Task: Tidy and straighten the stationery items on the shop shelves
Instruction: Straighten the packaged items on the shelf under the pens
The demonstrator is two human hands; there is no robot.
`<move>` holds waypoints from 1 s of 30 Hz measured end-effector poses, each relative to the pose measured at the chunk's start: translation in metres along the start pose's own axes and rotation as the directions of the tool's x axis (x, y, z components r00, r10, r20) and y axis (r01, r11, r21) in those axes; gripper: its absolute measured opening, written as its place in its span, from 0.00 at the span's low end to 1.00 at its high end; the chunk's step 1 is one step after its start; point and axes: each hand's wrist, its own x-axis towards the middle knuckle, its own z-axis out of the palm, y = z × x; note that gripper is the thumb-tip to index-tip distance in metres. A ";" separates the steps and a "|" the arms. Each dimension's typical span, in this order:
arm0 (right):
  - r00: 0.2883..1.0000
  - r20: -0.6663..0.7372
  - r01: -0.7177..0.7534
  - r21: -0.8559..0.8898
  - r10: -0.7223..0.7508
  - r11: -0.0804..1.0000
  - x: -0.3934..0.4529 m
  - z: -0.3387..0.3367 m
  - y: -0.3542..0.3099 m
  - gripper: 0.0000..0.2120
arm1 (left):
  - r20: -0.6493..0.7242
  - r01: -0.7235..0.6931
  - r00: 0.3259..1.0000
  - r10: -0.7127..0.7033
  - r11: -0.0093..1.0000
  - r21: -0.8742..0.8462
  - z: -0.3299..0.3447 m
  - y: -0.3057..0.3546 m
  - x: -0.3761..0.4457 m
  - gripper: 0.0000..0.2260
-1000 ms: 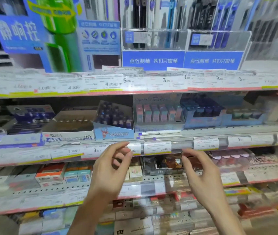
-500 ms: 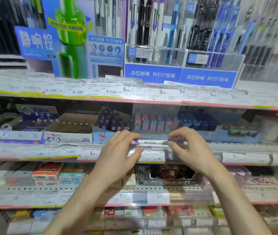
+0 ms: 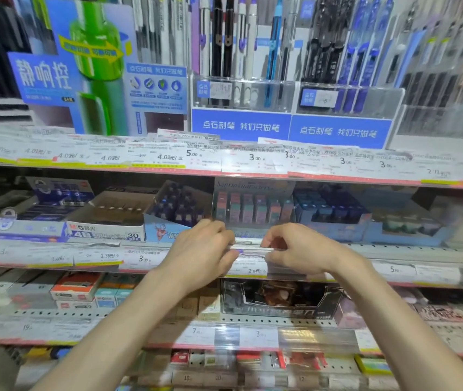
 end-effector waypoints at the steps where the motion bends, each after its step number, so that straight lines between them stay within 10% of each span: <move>1: 1.000 0.006 0.002 0.002 -0.002 1.000 0.001 0.000 0.000 0.11 | 0.002 -0.002 1.000 0.002 1.000 -0.010 0.000 0.000 0.000 0.13; 15: 0.988 -0.151 0.046 0.257 -0.007 0.965 -0.002 -0.005 0.005 0.05 | -0.035 0.002 0.999 -0.006 0.993 -0.115 0.003 -0.005 0.002 0.10; 30: 0.960 -0.281 0.084 0.260 -0.007 0.962 -0.049 -0.011 -0.020 0.06 | -0.181 -0.015 0.976 -0.123 0.788 -0.616 -0.009 -0.015 -0.025 0.04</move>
